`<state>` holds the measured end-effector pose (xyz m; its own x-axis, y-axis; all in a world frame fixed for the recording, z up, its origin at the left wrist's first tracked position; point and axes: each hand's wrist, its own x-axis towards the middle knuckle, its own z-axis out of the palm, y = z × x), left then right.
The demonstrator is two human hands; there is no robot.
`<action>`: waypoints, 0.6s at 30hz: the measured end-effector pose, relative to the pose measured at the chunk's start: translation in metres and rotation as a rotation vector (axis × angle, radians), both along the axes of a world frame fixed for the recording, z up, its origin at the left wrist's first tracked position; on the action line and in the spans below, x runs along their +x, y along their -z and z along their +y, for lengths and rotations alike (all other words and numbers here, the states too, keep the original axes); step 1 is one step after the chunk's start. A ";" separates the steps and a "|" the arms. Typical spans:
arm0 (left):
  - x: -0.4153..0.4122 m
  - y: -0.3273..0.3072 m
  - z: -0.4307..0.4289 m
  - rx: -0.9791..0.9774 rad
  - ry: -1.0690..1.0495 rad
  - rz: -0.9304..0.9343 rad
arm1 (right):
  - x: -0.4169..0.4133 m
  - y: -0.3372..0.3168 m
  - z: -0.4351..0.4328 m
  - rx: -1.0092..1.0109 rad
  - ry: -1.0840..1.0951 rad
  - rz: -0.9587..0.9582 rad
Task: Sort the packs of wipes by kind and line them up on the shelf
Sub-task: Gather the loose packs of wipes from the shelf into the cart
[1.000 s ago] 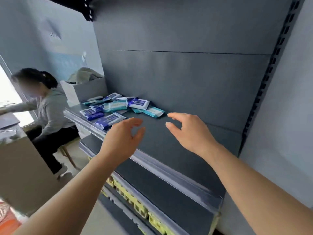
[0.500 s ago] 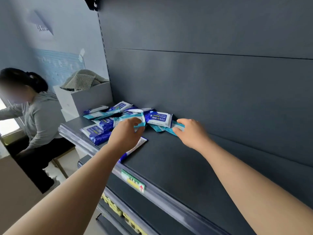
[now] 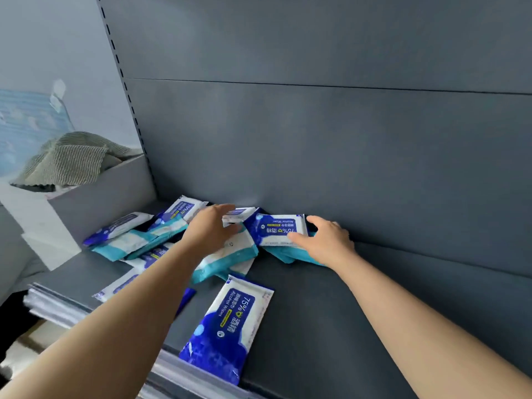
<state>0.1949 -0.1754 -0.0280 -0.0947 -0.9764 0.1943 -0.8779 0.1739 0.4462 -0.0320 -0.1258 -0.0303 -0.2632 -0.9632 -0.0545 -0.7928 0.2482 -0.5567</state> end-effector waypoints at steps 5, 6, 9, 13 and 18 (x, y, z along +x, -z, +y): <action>0.007 0.008 -0.032 -0.050 0.129 0.014 | 0.016 0.001 -0.006 0.058 0.149 0.049; 0.009 0.008 -0.035 -0.081 0.148 0.039 | 0.018 0.002 -0.007 0.053 0.185 0.048; 0.016 -0.001 -0.031 -0.230 0.236 0.183 | 0.025 0.000 -0.006 0.017 0.277 -0.006; 0.038 -0.014 -0.008 -0.239 0.465 0.202 | 0.026 -0.004 -0.001 -0.027 0.335 -0.112; 0.054 -0.020 0.012 0.100 0.615 0.110 | 0.022 -0.010 0.003 0.023 0.383 -0.194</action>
<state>0.2493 -0.1633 -0.0082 -0.6288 -0.7638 0.1456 -0.5791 0.5850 0.5679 -0.0096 -0.1231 -0.0202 -0.5844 -0.7959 -0.1582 -0.5225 0.5182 -0.6771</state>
